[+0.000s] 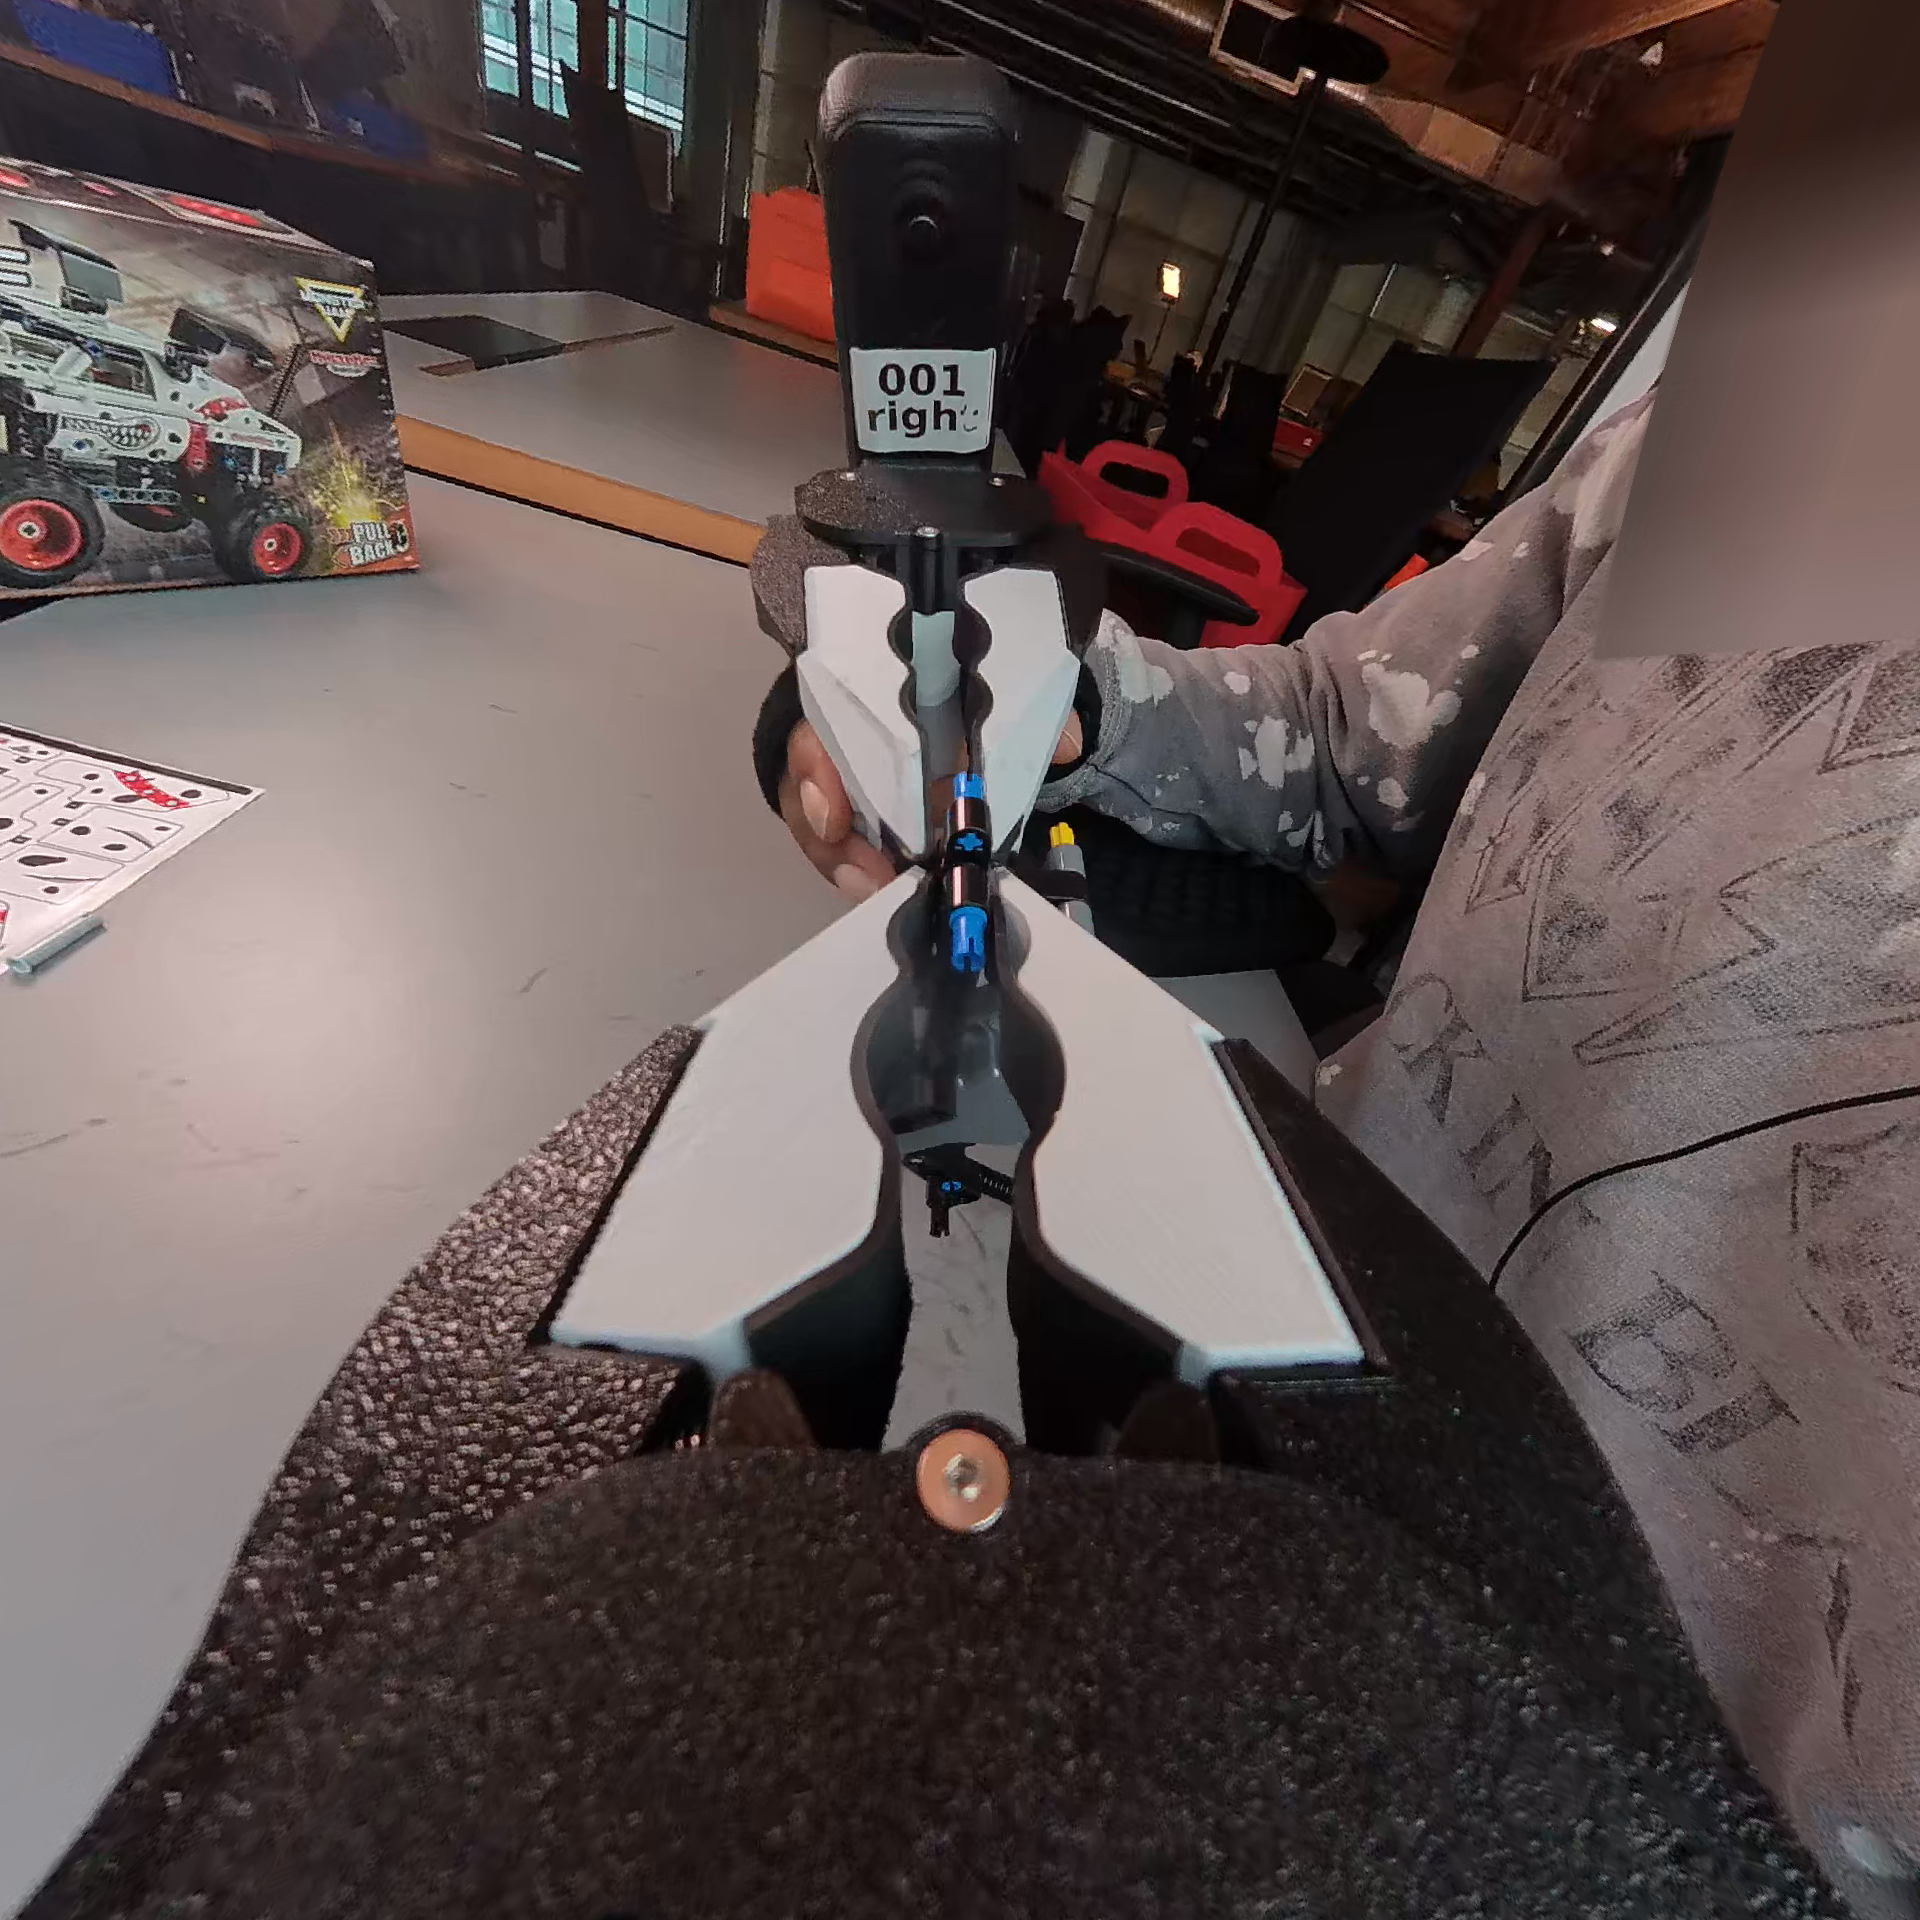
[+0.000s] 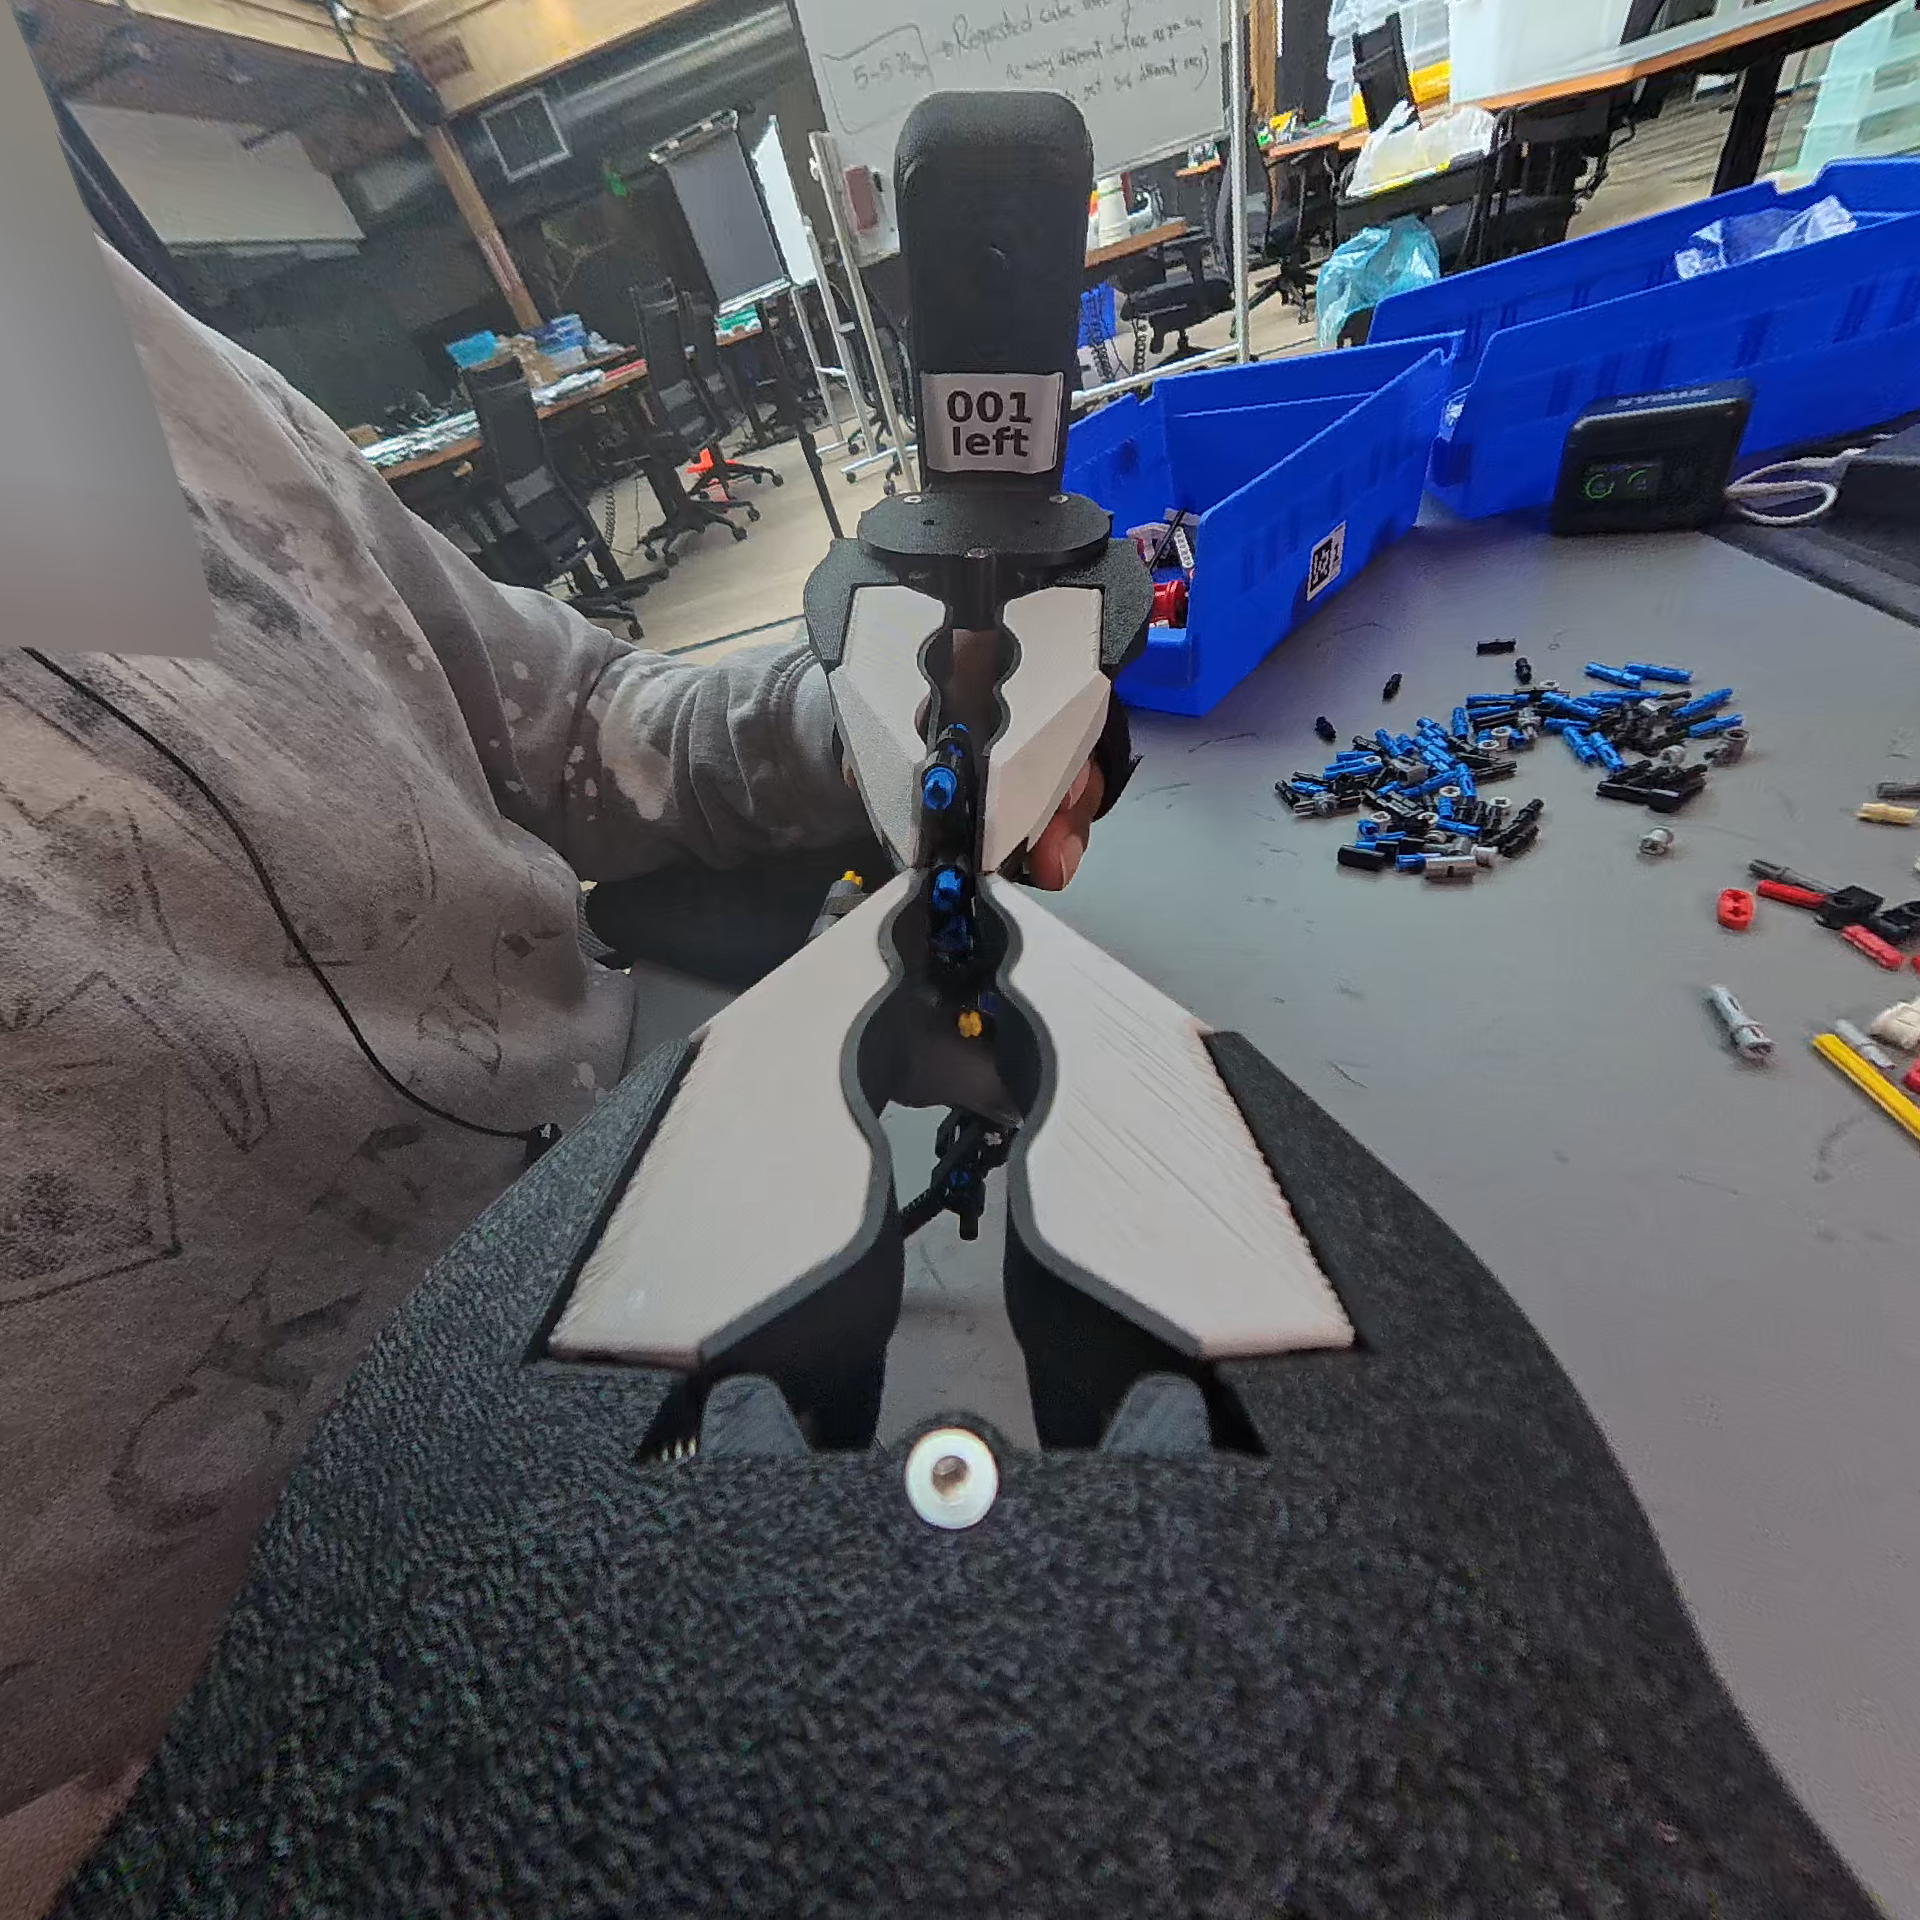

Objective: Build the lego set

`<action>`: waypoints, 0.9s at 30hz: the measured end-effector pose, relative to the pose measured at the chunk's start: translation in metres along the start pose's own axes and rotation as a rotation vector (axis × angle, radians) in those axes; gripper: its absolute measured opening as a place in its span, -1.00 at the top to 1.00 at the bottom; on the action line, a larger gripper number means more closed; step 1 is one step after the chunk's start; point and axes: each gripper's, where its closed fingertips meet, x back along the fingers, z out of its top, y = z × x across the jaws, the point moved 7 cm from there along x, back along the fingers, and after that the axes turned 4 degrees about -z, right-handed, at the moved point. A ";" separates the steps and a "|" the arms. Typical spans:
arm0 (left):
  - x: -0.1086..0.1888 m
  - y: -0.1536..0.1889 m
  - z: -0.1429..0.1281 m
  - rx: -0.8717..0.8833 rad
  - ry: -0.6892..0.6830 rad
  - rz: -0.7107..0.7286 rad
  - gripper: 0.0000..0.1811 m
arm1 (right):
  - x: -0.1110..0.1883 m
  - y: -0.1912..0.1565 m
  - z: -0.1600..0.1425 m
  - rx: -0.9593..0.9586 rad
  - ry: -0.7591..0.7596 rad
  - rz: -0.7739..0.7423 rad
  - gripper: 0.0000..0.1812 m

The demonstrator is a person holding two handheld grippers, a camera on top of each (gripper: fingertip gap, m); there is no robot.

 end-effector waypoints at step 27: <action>0.001 0.012 0.013 -0.114 -0.010 0.040 0.94 | 0.002 -0.012 0.011 0.136 0.057 -0.025 0.94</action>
